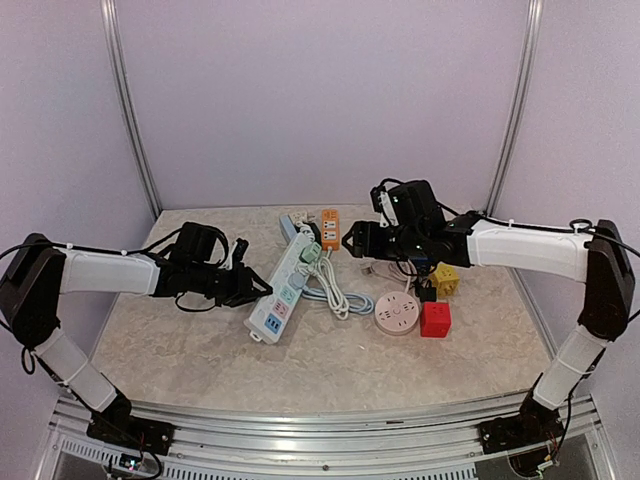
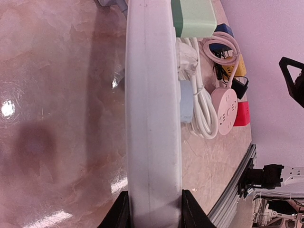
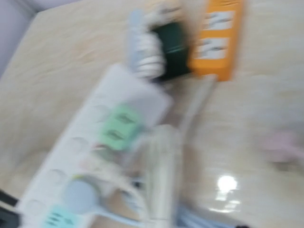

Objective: Pull the plug off the socket
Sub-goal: Remove the plug from the socket.

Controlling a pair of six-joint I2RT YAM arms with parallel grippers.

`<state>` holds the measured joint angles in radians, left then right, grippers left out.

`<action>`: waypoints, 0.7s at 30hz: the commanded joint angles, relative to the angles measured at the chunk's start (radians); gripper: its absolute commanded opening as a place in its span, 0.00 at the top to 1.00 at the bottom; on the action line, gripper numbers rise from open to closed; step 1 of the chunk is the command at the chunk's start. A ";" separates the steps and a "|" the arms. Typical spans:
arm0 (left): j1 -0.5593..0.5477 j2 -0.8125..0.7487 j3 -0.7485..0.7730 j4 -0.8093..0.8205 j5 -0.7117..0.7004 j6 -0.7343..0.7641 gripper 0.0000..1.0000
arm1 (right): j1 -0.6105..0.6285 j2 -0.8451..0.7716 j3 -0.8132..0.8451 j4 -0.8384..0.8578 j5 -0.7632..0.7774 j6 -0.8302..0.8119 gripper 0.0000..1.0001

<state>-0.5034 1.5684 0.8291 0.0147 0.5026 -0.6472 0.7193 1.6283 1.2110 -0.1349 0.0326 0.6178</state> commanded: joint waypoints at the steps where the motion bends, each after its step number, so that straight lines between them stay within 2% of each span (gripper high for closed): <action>1: -0.023 -0.006 0.029 0.052 0.010 -0.006 1.00 | 0.040 0.129 0.102 0.070 -0.067 0.088 0.26; 7: -0.061 -0.027 0.003 0.072 -0.002 -0.031 1.00 | 0.051 0.251 0.176 0.083 -0.087 0.218 0.29; 10: -0.075 -0.033 -0.006 0.080 -0.005 -0.042 1.00 | 0.054 0.302 0.217 0.069 -0.088 0.234 0.32; 14: -0.090 -0.029 -0.009 0.079 -0.003 -0.047 1.00 | 0.056 0.357 0.257 0.082 -0.126 0.235 0.43; 21: -0.127 -0.021 -0.016 0.084 -0.009 -0.062 1.00 | 0.057 0.422 0.311 0.056 -0.112 0.234 0.45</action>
<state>-0.5880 1.5681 0.8215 0.0360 0.4343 -0.7170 0.7639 2.0079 1.4815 -0.0654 -0.0795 0.8417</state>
